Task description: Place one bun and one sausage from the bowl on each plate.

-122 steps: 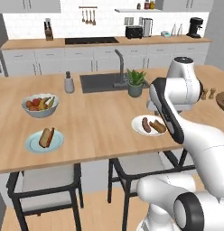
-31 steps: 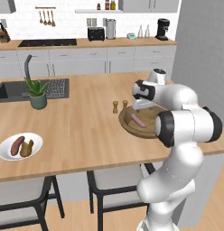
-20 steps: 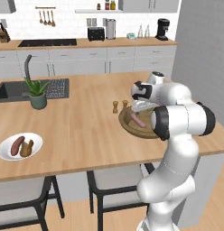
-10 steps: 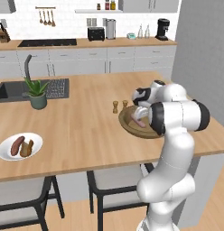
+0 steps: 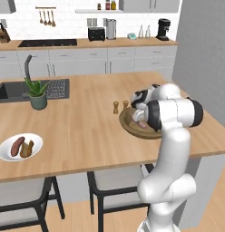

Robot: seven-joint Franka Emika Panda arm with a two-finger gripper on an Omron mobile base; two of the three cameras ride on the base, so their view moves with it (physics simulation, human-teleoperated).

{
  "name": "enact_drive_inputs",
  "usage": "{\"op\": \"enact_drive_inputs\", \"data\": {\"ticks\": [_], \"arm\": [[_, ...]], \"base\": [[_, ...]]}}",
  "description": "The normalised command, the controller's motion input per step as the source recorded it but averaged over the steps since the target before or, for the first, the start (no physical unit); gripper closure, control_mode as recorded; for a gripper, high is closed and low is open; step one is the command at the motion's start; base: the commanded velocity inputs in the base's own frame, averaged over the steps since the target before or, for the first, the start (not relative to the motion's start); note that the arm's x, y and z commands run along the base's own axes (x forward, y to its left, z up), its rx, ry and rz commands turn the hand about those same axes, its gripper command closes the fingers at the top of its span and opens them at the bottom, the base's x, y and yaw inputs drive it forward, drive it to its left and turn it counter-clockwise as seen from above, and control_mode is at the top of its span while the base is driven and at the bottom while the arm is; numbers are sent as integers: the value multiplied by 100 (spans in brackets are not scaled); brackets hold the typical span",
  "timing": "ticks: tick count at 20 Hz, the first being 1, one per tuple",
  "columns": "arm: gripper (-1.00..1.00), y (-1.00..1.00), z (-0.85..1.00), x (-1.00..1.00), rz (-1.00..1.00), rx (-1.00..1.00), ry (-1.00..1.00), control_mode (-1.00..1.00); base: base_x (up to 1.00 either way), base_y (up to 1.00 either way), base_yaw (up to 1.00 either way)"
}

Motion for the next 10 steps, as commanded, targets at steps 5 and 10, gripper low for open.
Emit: {"op": "enact_drive_inputs", "data": {"ticks": [5, 10], "arm": [[-100, 0, -26, 1, 0, 0, 0, -100], [-100, 0, -28, 0, 0, 0, 0, -100]], "base": [[0, 0, 0], [0, 0, 0]]}}
